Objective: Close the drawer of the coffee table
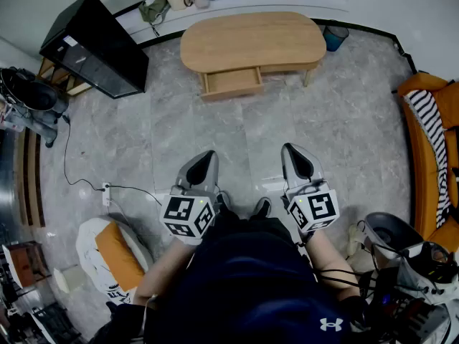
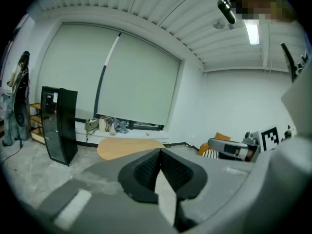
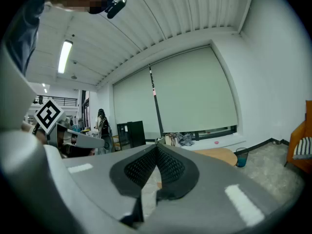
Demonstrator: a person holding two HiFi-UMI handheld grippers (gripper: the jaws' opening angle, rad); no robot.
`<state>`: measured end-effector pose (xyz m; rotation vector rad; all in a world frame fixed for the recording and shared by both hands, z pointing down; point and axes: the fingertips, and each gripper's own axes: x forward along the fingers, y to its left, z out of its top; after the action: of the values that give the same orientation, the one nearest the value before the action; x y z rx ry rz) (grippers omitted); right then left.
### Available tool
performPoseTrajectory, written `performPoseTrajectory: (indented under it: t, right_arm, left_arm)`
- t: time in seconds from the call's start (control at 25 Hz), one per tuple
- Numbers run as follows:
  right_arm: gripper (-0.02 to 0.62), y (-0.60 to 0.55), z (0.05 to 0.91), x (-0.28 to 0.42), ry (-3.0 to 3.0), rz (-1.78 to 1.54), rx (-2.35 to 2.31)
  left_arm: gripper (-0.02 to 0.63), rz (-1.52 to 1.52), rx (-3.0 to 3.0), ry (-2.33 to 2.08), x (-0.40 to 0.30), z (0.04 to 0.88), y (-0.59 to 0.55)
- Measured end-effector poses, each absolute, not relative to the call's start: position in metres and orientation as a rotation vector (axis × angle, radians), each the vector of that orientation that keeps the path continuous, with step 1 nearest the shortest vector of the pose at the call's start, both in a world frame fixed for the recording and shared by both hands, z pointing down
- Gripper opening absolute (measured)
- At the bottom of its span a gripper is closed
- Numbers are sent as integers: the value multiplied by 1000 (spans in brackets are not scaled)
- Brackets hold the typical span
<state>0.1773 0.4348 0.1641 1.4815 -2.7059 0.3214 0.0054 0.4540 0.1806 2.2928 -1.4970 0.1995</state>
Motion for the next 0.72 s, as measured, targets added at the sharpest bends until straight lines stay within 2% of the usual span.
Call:
performPoseTrajectory:
  t: [0.32, 0.72]
  right_arm:
    - [-2, 432, 154, 112, -2664, 272, 1484]
    - [0, 409, 151, 78, -2584, 288, 1590]
  left_arm:
    - [2, 139, 2314, -1514, -73, 165, 444]
    - [2, 154, 2367, -1471, -133, 177, 418]
